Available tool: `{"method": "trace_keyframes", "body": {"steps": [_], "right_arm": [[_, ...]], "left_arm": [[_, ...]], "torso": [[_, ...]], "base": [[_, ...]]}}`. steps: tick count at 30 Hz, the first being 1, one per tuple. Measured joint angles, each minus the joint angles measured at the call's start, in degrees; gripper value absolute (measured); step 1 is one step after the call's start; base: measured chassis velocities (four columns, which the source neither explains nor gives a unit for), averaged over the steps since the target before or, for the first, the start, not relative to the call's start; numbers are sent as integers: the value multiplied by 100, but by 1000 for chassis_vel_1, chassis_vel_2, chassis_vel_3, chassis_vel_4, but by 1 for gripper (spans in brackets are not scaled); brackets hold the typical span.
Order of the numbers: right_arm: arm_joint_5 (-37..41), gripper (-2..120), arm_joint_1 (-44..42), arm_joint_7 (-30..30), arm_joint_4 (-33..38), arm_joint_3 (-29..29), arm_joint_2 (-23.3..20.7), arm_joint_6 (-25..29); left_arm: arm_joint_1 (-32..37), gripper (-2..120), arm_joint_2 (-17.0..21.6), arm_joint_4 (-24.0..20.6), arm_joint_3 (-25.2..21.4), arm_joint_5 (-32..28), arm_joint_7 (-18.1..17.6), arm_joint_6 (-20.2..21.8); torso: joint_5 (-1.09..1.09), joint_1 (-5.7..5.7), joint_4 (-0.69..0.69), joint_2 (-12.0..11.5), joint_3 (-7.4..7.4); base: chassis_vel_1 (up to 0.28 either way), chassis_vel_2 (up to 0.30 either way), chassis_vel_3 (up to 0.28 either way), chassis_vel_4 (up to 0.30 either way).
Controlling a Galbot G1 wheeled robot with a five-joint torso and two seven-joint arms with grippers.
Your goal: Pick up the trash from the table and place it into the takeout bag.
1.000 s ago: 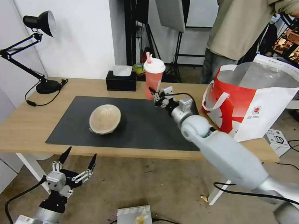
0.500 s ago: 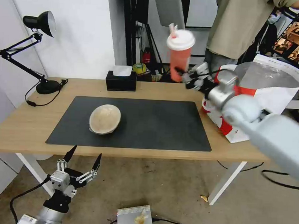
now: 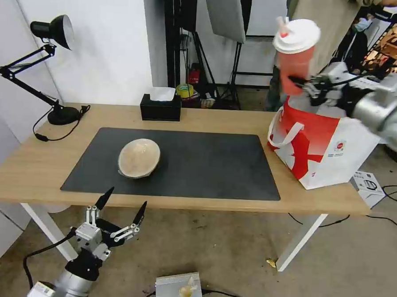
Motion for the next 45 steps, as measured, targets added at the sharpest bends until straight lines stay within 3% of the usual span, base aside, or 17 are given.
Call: {"method": "trace_keyframes", "body": {"steps": [8,23,45], "right_arm": [[-1004,5,-100,-733,-398,366,-440,-29],[-2692,5,-60,-1204,-952,607,-672,445],[-4781,5,255,-1374,-1693,503,240,1181]], "left_arm": [[-19,100,19,-28,47,-61,144,-11],[-77,100,-127,66,158,-104,328,-152],[10,100,-188,127,57,-80,408,-221]], "torso": [[0,0,0,0,1],[-1,1,-1,0,0],[-1,1,0,0,1]], "base": [[0,0,0,0],[0,0,0,0],[0,0,0,0]]}}
